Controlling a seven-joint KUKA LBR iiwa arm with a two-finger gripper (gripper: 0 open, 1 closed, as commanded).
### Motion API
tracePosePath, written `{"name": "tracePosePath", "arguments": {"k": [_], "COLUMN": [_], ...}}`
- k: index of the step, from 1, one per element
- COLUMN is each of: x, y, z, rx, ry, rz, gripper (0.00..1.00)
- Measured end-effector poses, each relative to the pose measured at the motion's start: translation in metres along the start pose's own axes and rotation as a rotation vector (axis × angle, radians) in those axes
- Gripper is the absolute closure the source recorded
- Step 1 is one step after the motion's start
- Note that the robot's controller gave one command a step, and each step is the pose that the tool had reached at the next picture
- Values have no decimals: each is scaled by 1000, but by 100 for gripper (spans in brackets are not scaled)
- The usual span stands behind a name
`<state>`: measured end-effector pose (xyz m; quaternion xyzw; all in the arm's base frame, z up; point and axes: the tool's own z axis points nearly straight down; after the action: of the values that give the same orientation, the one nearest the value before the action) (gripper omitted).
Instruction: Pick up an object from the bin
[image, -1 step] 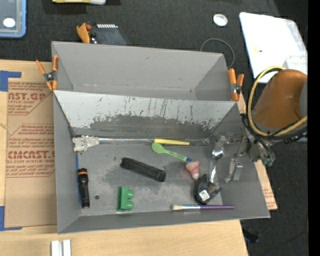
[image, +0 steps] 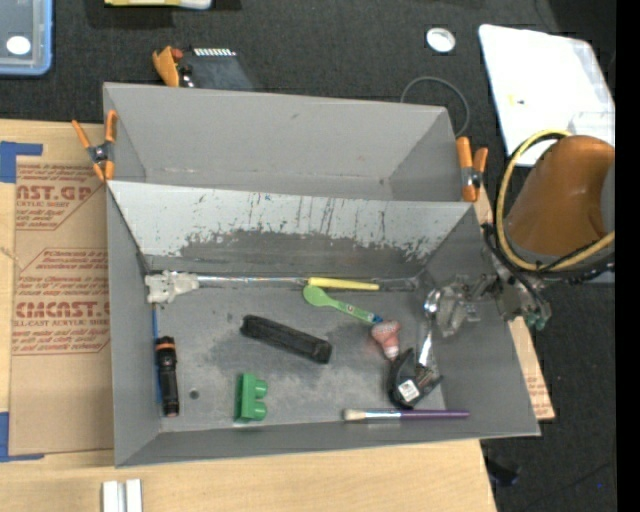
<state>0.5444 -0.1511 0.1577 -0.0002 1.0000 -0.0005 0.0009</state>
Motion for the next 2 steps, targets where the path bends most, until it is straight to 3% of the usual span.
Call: {"name": "tracePosePath", "arguments": {"k": [1,2], "x": [0,-28], "y": [0,24], "z": [0,15], "rx": [0,1], "ry": [0,-4], "rz": [0,-15], "gripper": [100,100]}}
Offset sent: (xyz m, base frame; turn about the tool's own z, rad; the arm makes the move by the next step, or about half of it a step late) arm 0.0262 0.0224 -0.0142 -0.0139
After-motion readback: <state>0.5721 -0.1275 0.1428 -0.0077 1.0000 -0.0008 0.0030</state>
